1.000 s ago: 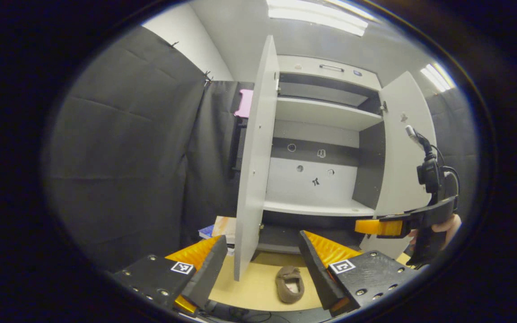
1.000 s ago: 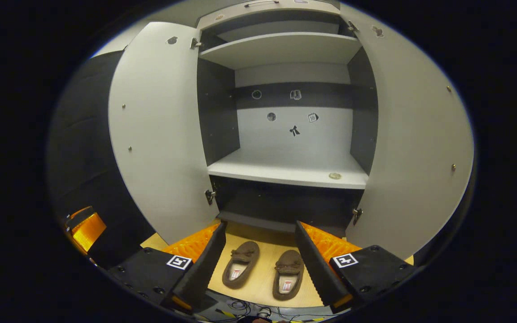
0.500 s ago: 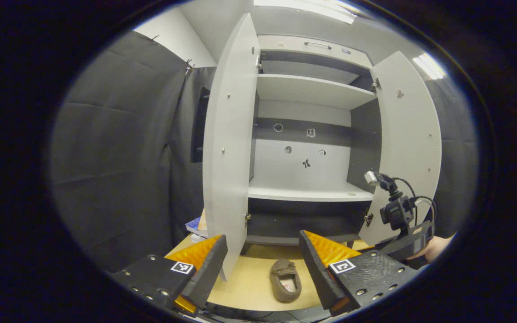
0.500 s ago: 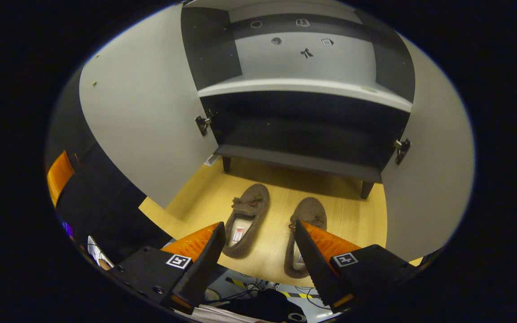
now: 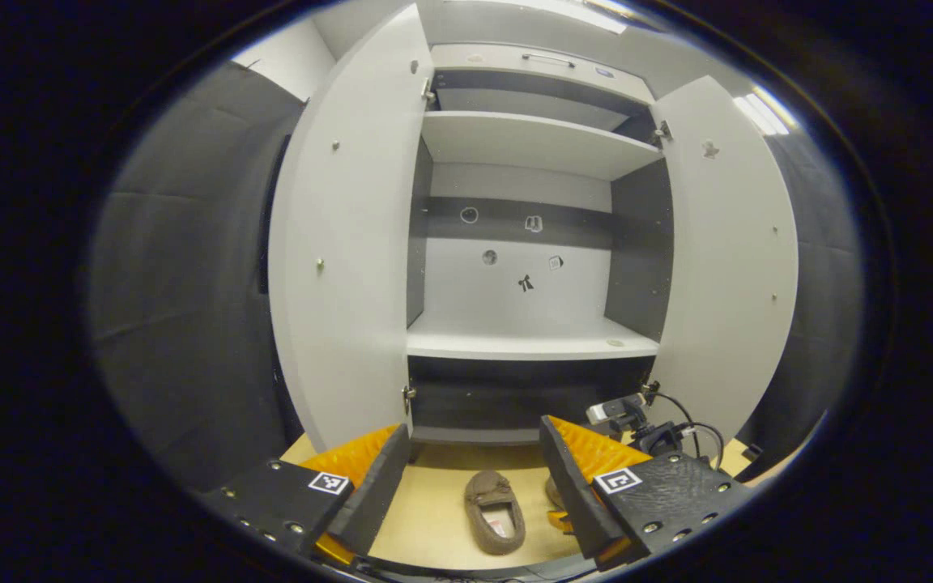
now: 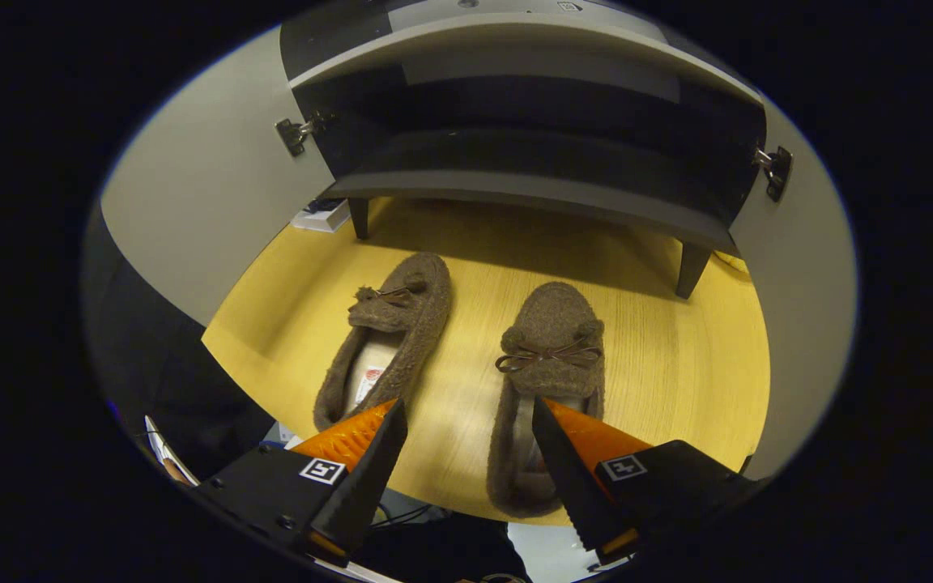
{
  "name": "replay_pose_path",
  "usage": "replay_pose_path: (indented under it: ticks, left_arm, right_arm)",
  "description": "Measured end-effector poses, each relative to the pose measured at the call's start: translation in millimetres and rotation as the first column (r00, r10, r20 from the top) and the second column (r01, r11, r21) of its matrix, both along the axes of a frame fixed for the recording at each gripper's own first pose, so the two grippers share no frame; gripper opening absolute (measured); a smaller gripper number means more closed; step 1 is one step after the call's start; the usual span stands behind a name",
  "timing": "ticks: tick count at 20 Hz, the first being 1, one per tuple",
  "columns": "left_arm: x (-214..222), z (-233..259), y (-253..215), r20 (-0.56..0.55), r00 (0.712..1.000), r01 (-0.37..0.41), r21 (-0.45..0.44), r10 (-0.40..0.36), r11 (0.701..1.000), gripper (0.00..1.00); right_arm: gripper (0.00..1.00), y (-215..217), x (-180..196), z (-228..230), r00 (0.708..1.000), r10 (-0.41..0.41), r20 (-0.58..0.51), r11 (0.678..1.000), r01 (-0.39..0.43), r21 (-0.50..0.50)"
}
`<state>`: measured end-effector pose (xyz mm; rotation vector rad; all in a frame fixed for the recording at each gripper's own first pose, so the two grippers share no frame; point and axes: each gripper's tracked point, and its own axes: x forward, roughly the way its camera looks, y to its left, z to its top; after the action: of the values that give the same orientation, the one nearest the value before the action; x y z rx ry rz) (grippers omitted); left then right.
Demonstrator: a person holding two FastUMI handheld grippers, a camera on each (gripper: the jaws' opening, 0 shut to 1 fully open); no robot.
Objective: Grab one shoe with the right hand and put it into the shoe cabinet, grab the other shoe with the left hand and put it into the shoe cabinet; then close the right door with the right hand and the left door with the left hand.
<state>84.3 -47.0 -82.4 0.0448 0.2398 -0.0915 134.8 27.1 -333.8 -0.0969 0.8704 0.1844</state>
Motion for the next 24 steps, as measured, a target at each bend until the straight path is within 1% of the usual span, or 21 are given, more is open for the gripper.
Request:
replay_pose_path:
  ticks: [2,5,6,7,8,9,11,12,13,14,15,16,18,19,20,21,22,24]
  left_arm:
    - [3,-9,2,-0.024,1.0,0.003,0.023,-0.003,1.0,0.93]
    - [8,-18,-3,-0.048,0.999,0.018,0.015,-0.017,1.0,0.93]
    - [10,-20,-4,-0.054,0.998,0.021,0.012,-0.02,1.0,0.93]
    - [13,-21,-6,-0.057,0.998,0.023,0.01,-0.023,1.0,0.93]
    - [15,-22,-7,-0.059,0.998,0.025,0.011,-0.024,1.0,0.93]
    - [16,-22,-9,-0.058,0.998,0.025,0.014,-0.024,1.0,0.93]
    - [20,-21,-11,-0.052,0.998,0.023,0.014,-0.022,1.0,0.93]
    - [21,-21,-12,-0.051,0.999,0.018,0.011,-0.018,1.0,0.93]
    - [22,-23,-13,-0.053,0.999,0.013,0.005,-0.013,1.0,0.96]
    - [25,-24,-15,-0.054,0.998,0.012,0.0,-0.011,1.0,0.93]
    - [27,-25,-17,-0.052,0.999,0.013,0.009,-0.012,1.0,0.93]
    - [30,-25,-17,-0.044,0.999,0.011,0.034,-0.009,0.999,0.93]
    - [35,-26,-16,-0.024,1.0,0.003,0.078,-0.001,0.997,0.93]
    - [38,-27,-17,-0.016,1.0,-0.001,0.085,0.002,0.996,0.93]
    - [40,-27,-17,-0.011,1.0,-0.007,0.084,0.008,0.996,0.93]
    - [39,-29,-18,-0.012,1.0,-0.013,0.078,0.014,0.997,0.93]
    - [37,-31,-18,-0.017,1.0,-0.017,0.068,0.018,0.998,0.93]
    - [36,-36,-19,-0.025,0.999,-0.02,0.04,0.021,0.999,0.93]
  right_arm:
    - [0.99,-6,9,-15,1.0,0.018,-0.002,0.999,-0.018,-0.044]
    - [0.98,-10,23,-34,1.0,0.007,0.0,0.997,-0.007,-0.076]
    - [0.9,-13,26,-39,1.0,0.0,-0.002,0.996,0.0,-0.091]
    - [0.91,-15,32,-44,1.0,-0.001,-0.003,0.994,0.001,-0.109]
    - [0.89,-17,35,-50,1.0,0.005,-0.008,0.992,-0.006,-0.129]
    - [0.88,-22,37,-46,1.0,0.009,0.014,0.986,-0.007,-0.164]
    - [0.68,-33,39,-45,1.0,0.016,0.026,0.974,-0.01,-0.225]
    - [0.47,-33,41,-46,0.999,0.016,0.03,0.974,-0.009,-0.226]
    - [0.38,-33,40,-46,1.0,0.016,0.016,0.975,-0.012,-0.224]
    - [0.39,-33,39,-48,1.0,0.02,0.004,0.975,-0.018,-0.222]
    - [0.39,-33,40,-49,1.0,0.023,-0.01,0.975,-0.024,-0.222]
    - [0.39,-37,42,-46,1.0,0.014,-0.003,0.975,-0.014,-0.223]
    - [0.18,-36,42,-46,1.0,0.006,-0.01,0.981,-0.008,-0.194]
    - [0.18,-36,45,-47,1.0,0.003,-0.016,0.987,-0.005,-0.162]
    - [0.07,-36,38,-43,0.999,0.003,-0.035,0.991,-0.007,-0.135]
    - [0.07,-37,37,-40,0.999,-0.004,-0.035,0.994,0.001,-0.108]
    - [0.03,-38,36,-39,0.999,0.006,-0.043,0.995,-0.011,-0.099]
    - [0.03,-42,35,-26,1.0,0.021,-0.011,0.994,-0.022,-0.103]
